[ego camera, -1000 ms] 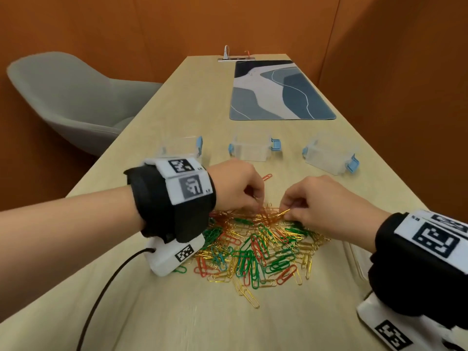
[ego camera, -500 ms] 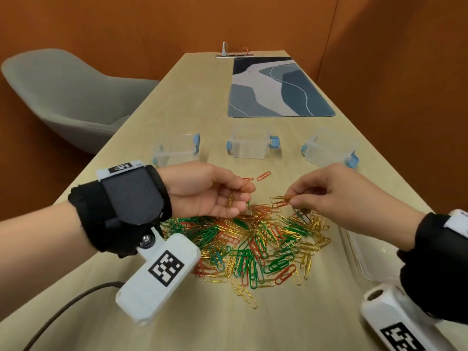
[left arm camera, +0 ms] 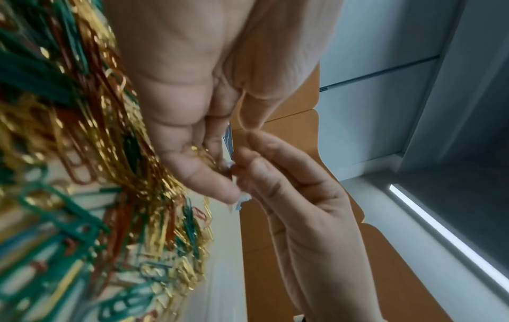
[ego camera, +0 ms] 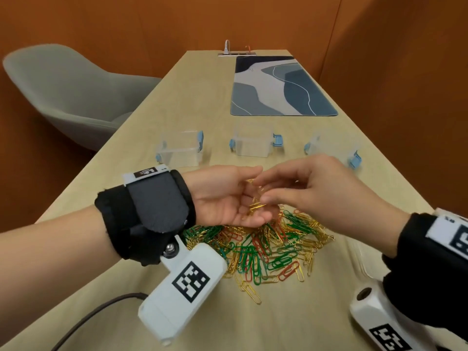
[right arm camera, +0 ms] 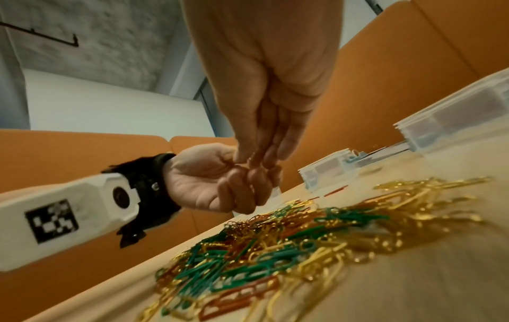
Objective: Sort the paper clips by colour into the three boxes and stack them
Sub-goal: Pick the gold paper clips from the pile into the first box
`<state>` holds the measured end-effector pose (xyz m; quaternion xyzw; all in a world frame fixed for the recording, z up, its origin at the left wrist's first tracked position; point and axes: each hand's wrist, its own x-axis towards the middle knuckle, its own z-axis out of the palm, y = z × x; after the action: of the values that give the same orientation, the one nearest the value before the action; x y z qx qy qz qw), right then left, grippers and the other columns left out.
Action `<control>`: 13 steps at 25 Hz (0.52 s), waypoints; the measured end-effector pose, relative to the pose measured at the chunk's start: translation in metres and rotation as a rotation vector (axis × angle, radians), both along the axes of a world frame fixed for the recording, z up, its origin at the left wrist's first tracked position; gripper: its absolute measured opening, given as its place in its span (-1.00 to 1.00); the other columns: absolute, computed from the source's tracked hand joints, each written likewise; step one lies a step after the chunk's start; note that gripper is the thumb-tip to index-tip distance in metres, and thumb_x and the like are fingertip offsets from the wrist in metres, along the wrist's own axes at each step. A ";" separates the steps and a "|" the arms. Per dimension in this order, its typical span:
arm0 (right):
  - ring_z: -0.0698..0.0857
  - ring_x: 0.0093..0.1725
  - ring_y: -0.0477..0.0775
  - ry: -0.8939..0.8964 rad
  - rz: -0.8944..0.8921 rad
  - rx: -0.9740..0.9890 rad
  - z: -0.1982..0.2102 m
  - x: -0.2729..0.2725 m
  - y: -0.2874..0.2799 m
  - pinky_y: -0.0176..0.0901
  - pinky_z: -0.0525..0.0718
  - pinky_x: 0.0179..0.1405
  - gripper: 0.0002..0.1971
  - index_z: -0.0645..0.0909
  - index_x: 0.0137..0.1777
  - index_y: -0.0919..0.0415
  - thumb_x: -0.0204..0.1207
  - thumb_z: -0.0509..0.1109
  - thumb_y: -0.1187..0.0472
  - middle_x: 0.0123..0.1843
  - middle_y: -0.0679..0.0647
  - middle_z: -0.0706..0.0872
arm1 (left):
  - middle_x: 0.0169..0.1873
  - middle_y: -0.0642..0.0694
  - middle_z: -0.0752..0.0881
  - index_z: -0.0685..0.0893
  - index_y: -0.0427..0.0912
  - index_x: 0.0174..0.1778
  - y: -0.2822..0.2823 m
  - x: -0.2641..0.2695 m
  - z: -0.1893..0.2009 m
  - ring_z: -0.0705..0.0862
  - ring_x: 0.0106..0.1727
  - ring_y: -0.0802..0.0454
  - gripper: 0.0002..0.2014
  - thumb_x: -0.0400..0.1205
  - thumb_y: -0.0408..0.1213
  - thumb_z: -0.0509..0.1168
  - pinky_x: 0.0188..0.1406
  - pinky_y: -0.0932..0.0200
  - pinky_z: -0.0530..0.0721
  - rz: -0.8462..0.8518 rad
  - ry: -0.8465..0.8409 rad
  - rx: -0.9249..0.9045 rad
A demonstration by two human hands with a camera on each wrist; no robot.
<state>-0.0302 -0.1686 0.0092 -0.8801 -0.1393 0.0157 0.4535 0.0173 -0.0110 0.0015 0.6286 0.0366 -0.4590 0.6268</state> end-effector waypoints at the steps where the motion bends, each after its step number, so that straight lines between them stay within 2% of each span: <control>1: 0.74 -0.22 -0.27 -0.012 -0.006 -0.047 -0.001 0.000 0.001 -0.53 0.62 -0.18 -0.83 0.75 -0.13 -0.10 0.33 0.56 0.19 -0.27 -0.17 0.80 | -0.44 -0.12 0.65 0.60 -0.26 -0.09 -0.002 0.000 0.001 0.63 -0.54 0.10 -0.62 0.73 -0.05 0.01 -0.57 0.35 0.66 -0.013 -0.009 0.007; 3: 0.69 -0.16 -0.23 -0.004 -0.077 -0.245 -0.001 0.002 -0.008 -0.49 0.59 -0.25 -0.78 0.70 -0.02 -0.10 0.34 0.55 0.10 -0.15 -0.17 0.75 | -0.52 -0.03 0.57 0.57 -0.19 -0.23 -0.004 0.001 0.002 0.50 -0.63 0.18 -0.69 0.72 -0.12 0.06 -0.71 0.41 0.47 -0.037 -0.075 0.101; 5: 0.63 -0.06 -0.17 0.120 -0.099 -0.512 -0.002 0.003 -0.023 -0.47 0.51 -0.26 -0.61 0.64 0.14 -0.11 0.30 0.58 0.06 0.02 -0.17 0.67 | -0.56 0.07 0.48 0.57 -0.11 -0.32 -0.002 0.001 0.001 0.38 -0.65 0.22 -0.70 0.70 -0.12 0.13 -0.72 0.42 0.33 -0.137 -0.287 0.258; 6: 0.60 0.01 -0.14 0.202 -0.086 -0.611 -0.003 0.002 -0.030 -0.41 0.51 -0.18 -0.50 0.61 0.22 -0.12 0.26 0.61 0.05 0.09 -0.17 0.63 | -0.58 0.13 0.50 0.63 -0.07 -0.32 -0.003 -0.001 0.001 0.38 -0.61 0.22 -0.72 0.67 -0.07 0.19 -0.65 0.40 0.36 -0.239 -0.467 0.372; 8: 0.56 0.12 -0.09 0.310 -0.053 -0.690 -0.004 0.001 -0.037 -0.25 0.55 0.05 -0.35 0.56 0.30 -0.16 0.17 0.66 0.06 0.19 -0.16 0.57 | -0.57 0.25 0.60 0.74 0.05 -0.23 -0.009 -0.009 0.001 0.52 -0.47 0.28 -0.82 0.56 0.03 0.32 -0.39 0.36 0.50 -0.447 -0.838 0.546; 10: 0.59 0.11 -0.10 0.332 -0.026 -0.666 -0.004 0.000 -0.039 -0.19 0.58 0.11 -0.31 0.57 0.29 -0.17 0.11 0.69 0.09 0.19 -0.17 0.59 | -0.43 0.37 0.67 0.75 0.10 -0.09 -0.017 -0.017 0.001 0.58 -0.29 0.42 -0.82 0.45 0.03 0.44 -0.19 0.42 0.55 -0.602 -0.993 0.604; 12: 0.62 -0.04 -0.18 0.320 -0.011 -0.629 -0.005 0.000 -0.038 -0.32 0.59 -0.08 -0.40 0.63 0.21 -0.14 0.13 0.69 0.14 0.05 -0.18 0.65 | -0.09 0.25 0.72 0.74 0.13 0.05 -0.020 -0.020 -0.001 0.61 -0.02 0.31 -0.69 0.39 -0.01 0.50 0.02 0.30 0.60 -0.694 -1.053 0.691; 13: 0.63 -0.14 -0.23 0.312 -0.009 -0.612 -0.005 0.000 -0.037 -0.42 0.55 -0.22 -0.49 0.67 0.13 -0.12 0.16 0.68 0.17 -0.08 -0.21 0.68 | -0.05 0.19 0.70 0.75 0.13 0.06 -0.020 -0.018 -0.003 0.61 0.01 0.22 -0.69 0.39 -0.03 0.50 -0.01 0.29 0.59 -0.696 -1.081 0.740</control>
<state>-0.0302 -0.2060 0.0042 -0.9630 -0.0532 0.1892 0.1845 -0.0007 -0.0313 -0.0013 0.9123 -0.3260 -0.2152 0.1229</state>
